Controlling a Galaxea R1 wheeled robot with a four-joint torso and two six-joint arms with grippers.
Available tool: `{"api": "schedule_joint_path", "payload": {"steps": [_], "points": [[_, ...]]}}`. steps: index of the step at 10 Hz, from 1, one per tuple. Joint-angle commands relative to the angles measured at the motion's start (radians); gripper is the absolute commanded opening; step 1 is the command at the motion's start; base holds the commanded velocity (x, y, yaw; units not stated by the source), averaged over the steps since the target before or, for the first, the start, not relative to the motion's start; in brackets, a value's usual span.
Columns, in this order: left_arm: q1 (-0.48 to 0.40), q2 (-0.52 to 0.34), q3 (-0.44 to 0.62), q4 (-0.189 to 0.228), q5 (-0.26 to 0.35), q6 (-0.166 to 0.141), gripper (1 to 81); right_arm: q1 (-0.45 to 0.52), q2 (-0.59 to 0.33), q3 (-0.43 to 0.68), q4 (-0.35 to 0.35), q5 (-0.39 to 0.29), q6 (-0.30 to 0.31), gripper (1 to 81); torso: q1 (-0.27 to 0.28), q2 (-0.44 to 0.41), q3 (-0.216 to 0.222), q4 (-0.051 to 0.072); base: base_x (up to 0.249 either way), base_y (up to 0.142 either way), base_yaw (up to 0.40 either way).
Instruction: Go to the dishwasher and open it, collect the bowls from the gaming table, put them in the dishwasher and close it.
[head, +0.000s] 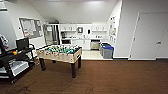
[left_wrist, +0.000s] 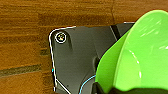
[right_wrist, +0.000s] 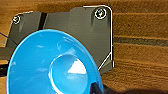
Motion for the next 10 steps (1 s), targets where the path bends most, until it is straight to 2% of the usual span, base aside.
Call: {"api": "schedule_joint_path", "payload": {"steps": [1,10], "points": [[-0.059,-0.022,0.009,-0.008,0.032,0.003,1.0,0.046,-0.014,-0.011,-0.011,-0.036,-0.003,1.0,0.0,0.0,0.0,0.0,0.0,0.0,0.0],[-0.055,-0.025,0.009,-0.008,0.03,0.004,1.0,0.046,-0.007,-0.011,-0.02,-0.036,-0.002,1.0,0.0,0.0,0.0,0.0,0.0,0.0,0.0]]}}
